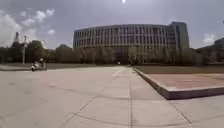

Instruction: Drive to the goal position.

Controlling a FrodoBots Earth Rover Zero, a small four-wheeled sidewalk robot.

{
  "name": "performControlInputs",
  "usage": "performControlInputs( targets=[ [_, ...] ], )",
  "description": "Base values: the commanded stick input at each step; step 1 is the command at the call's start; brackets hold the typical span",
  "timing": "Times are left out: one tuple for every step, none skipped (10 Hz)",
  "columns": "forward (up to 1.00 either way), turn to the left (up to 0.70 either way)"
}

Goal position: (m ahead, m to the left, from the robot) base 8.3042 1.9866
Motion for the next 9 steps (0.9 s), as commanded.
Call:
performControlInputs(
  targets=[
    [0.7,-0.31],
    [0.7,0.01],
    [0.7,0.03],
    [0.7,0.03],
    [0.7,0.03],
    [0.7,0.03],
    [0.7,0.03],
    [0.7,0.03],
    [0.7,0.03]
  ],
)
